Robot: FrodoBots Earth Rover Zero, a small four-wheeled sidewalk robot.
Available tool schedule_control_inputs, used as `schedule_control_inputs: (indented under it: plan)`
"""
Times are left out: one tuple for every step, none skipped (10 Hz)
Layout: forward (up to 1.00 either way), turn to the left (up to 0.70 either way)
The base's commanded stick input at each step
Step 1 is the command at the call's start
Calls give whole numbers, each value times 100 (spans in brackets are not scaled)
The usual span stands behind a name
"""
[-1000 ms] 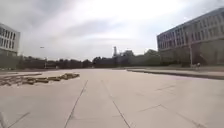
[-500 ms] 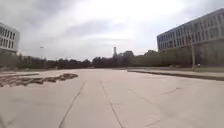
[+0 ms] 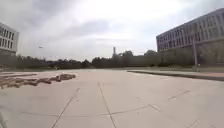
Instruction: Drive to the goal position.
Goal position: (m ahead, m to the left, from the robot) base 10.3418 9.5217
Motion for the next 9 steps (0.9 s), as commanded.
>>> schedule_control_inputs:
  plan:
    - [70, 0]
    - [70, 0]
    - [70, 0]
    - [70, 0]
    - [70, 0]
    - [70, 0]
    - [70, 0]
    - [70, 0]
    - [70, 0]
